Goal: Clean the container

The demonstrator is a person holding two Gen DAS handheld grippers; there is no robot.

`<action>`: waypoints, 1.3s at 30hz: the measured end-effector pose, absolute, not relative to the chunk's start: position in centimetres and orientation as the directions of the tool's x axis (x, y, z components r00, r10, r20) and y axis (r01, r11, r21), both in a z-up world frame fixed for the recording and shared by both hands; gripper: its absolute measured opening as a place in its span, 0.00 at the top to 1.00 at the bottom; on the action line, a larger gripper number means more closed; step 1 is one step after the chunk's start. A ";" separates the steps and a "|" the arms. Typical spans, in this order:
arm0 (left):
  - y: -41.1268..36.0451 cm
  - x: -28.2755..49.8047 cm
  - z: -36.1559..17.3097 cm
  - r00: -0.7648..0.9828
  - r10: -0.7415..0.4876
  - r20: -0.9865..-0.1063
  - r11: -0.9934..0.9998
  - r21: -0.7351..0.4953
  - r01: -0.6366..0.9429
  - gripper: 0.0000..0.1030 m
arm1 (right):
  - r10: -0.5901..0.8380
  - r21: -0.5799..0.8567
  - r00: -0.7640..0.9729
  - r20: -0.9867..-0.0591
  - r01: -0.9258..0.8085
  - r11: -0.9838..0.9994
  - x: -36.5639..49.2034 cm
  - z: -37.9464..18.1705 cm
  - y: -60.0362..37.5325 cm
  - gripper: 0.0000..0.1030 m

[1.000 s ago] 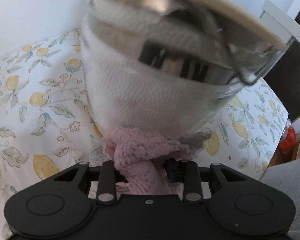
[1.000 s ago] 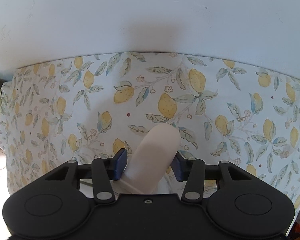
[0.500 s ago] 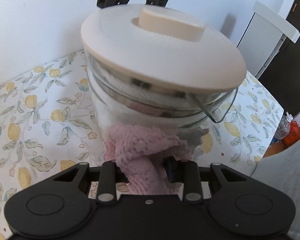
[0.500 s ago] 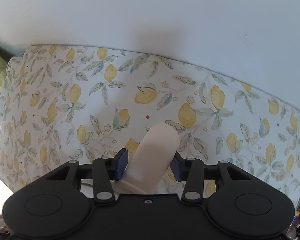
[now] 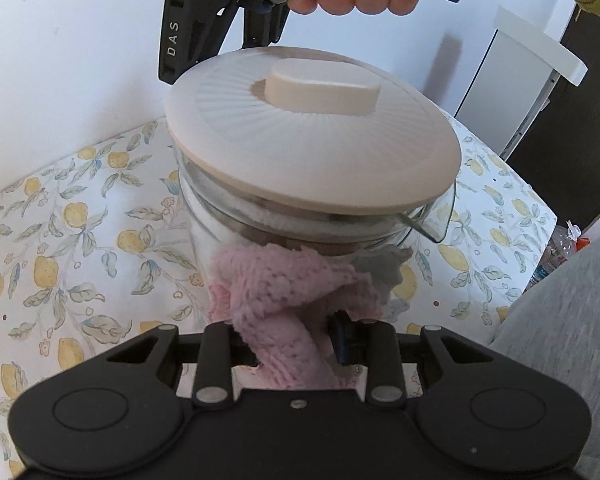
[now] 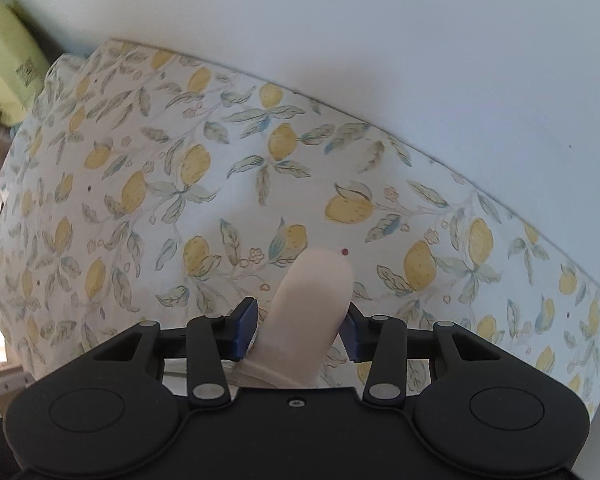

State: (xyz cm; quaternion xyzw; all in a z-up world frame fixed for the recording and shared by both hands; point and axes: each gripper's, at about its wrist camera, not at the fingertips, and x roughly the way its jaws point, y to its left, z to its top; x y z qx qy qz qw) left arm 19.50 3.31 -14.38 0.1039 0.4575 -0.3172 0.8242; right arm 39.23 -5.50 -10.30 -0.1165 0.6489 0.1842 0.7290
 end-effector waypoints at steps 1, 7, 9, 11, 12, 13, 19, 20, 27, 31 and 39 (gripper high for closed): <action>3.3 19.5 -14.5 0.379 -0.428 -0.821 0.777 -0.120 0.617 0.70 | 0.116 0.069 0.088 -0.989 -0.423 0.903 39.2 -10.3 -5.5 0.53; 3.1 19.8 -16.1 0.358 -0.428 -0.830 0.775 -0.133 0.617 0.68 | 0.113 0.063 0.092 -0.989 -0.433 0.899 39.0 -10.2 -5.3 0.53; 3.2 20.0 -16.5 0.348 -0.433 -0.831 0.775 -0.145 0.616 0.68 | 0.112 0.060 0.096 -0.989 -0.433 0.899 38.9 -10.2 -5.2 0.53; 3.2 20.2 -17.2 0.338 -0.432 -0.836 0.775 -0.152 0.613 0.68 | 0.111 0.058 0.098 -0.989 -0.433 0.899 38.7 -10.1 -5.1 0.53; 3.1 20.2 -17.6 0.333 -0.429 -0.840 0.776 -0.154 0.611 0.68 | 0.111 0.057 0.099 -0.989 -0.433 0.899 38.6 -10.1 -5.1 0.53; 3.0 20.3 -18.0 0.329 -0.425 -0.843 0.778 -0.155 0.609 0.67 | 0.110 0.056 0.100 -0.989 -0.433 0.899 38.6 -10.1 -5.1 0.53; 2.6 20.5 -19.9 0.310 -0.413 -0.856 0.787 -0.165 0.594 0.68 | 0.108 0.049 0.109 -0.988 -0.442 0.896 38.4 -10.0 -4.8 0.53; 2.4 20.5 -20.2 0.309 -0.407 -0.859 0.789 -0.160 0.594 0.68 | 0.109 0.050 0.110 -0.988 -0.442 0.895 38.4 -10.0 -4.8 0.53; 2.1 20.5 -20.7 0.318 -0.377 -0.870 0.812 -0.145 0.565 0.69 | 0.110 0.048 0.115 -0.987 -0.449 0.892 38.3 -10.0 -4.6 0.53; 2.2 19.8 -19.5 0.324 -0.371 -0.871 0.809 -0.132 0.572 0.70 | 0.119 0.053 0.112 -0.987 -0.465 0.884 38.1 -10.1 -4.2 0.53; 3.3 18.2 -15.0 0.377 -0.398 -0.836 0.808 -0.126 0.575 0.70 | 0.117 0.042 0.109 -0.987 -0.528 0.848 37.4 -10.1 -2.5 0.53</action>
